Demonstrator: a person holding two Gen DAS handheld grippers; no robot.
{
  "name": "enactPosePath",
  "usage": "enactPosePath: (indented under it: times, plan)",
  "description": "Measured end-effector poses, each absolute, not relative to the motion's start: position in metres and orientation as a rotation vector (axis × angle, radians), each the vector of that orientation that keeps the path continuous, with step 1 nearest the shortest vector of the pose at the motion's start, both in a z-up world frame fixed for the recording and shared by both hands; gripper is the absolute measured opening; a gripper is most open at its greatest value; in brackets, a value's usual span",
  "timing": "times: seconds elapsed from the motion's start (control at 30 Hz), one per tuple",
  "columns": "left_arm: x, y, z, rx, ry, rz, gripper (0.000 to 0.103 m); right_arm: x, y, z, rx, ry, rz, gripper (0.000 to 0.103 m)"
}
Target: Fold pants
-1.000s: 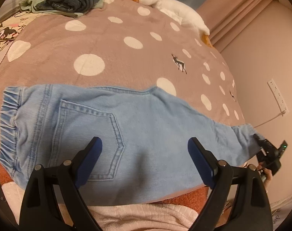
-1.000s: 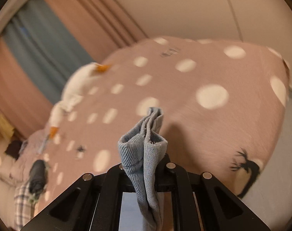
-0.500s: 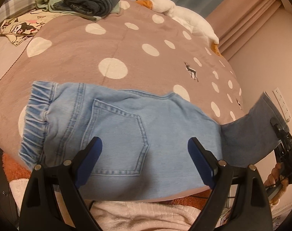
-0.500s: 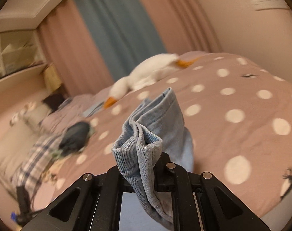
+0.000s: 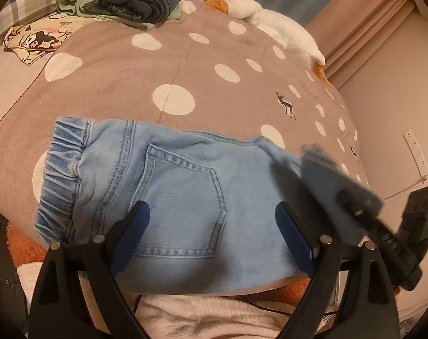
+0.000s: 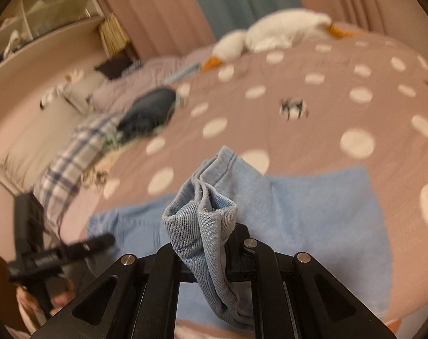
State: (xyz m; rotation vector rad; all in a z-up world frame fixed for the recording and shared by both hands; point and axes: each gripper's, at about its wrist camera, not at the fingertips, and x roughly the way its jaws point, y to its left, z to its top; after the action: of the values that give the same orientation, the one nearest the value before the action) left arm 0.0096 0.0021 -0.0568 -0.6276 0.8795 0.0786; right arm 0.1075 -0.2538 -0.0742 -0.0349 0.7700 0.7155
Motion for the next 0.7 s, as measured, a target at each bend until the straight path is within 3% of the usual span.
enactPosePath:
  times: [0.43,0.7]
  plan:
    - [0.011,0.002,-0.061,-0.623,0.9,0.077,0.091,0.115,-0.24,-0.13,-0.092,0.985,0.665,0.012]
    - [0.013,0.001,-0.062,-0.623,0.907,0.075,0.091,0.11,-0.239,-0.13,-0.113,0.973,0.649,0.012]
